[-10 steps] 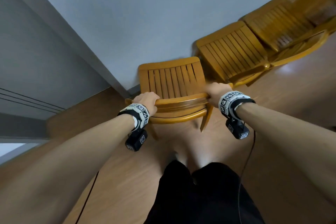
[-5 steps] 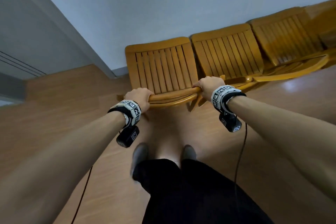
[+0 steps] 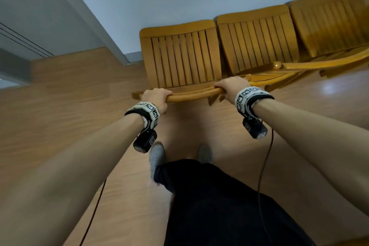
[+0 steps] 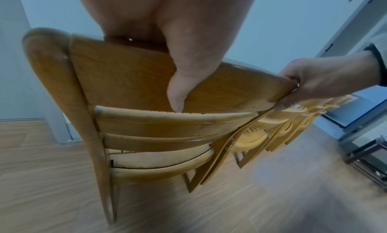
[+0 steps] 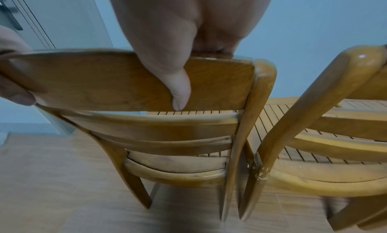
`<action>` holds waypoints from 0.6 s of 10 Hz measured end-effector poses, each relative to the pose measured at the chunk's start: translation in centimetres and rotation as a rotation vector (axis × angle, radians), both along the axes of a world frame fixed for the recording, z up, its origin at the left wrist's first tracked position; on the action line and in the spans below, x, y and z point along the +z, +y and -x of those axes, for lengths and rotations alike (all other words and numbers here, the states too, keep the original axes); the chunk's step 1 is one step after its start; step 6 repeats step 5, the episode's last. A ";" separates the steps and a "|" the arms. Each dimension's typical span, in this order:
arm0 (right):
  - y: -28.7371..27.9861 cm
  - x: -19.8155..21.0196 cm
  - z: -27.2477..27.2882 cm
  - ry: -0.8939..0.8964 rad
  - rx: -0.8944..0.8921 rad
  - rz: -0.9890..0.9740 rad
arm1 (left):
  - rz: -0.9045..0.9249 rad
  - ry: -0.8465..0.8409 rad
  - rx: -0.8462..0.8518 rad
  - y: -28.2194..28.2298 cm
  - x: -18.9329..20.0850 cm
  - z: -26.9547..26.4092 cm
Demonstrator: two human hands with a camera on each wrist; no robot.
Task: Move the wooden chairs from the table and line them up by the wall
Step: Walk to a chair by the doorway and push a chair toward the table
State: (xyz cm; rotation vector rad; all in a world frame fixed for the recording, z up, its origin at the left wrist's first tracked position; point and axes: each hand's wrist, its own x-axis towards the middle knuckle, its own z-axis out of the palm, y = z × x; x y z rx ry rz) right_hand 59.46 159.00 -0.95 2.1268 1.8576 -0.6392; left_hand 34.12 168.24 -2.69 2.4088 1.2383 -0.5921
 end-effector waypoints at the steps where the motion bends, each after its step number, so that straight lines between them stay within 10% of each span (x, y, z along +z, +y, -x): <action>1: -0.6 0.7 0.2 0.001 -0.047 -0.008 | 0.061 -0.015 0.054 0.2 0.6 0.1; 6: -4.4 5.0 5.0 0.128 -0.465 -0.079 | 0.160 -0.124 -0.165 2.6 5.9 0.5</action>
